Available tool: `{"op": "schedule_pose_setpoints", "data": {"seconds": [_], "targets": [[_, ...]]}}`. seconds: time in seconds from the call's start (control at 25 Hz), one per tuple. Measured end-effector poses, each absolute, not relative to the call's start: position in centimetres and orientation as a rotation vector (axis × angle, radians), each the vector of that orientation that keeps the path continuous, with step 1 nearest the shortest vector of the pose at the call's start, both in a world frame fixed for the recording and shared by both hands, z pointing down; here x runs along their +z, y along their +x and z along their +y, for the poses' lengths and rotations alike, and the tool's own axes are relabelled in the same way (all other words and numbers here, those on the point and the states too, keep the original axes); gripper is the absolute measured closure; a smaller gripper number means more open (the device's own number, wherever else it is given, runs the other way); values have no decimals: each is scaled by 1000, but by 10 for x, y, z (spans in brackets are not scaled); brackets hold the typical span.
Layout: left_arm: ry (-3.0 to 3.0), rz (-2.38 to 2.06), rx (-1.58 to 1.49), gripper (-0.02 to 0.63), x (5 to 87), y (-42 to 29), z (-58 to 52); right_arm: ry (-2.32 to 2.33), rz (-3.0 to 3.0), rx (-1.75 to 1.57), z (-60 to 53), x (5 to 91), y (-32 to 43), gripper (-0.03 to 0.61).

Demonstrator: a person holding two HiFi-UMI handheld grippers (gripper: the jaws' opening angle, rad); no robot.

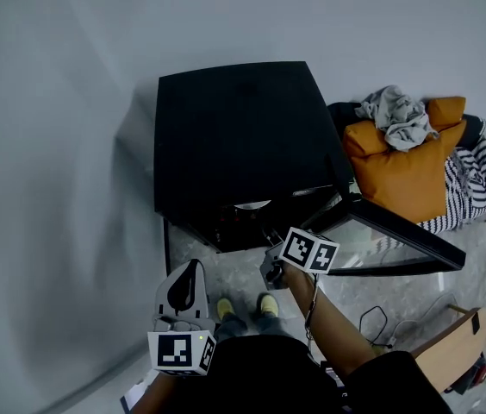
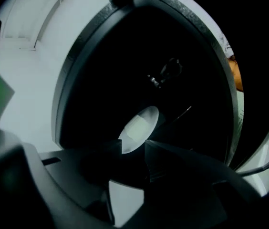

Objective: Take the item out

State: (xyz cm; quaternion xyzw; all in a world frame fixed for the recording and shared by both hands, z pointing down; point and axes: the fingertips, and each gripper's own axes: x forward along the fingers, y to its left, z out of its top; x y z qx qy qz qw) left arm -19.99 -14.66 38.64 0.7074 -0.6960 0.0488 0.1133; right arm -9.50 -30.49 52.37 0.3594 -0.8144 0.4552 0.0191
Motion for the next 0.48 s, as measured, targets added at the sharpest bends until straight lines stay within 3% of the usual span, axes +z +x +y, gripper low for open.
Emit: {"op": "schedule_pose_setpoints", "data": {"seconds": [0.28, 0.36, 0.48], "targets": [[2064, -2059, 187, 604, 387, -215, -140, 1173, -2425, 1611, -327, 545, -108, 436], [2061, -2063, 195, 604, 386, -218, -138, 1187, -2423, 1650, -327, 544, -109, 480], [2059, -2069, 198, 604, 385, -222, -137, 1212, -2418, 1695, -326, 543, -107, 490]]}}
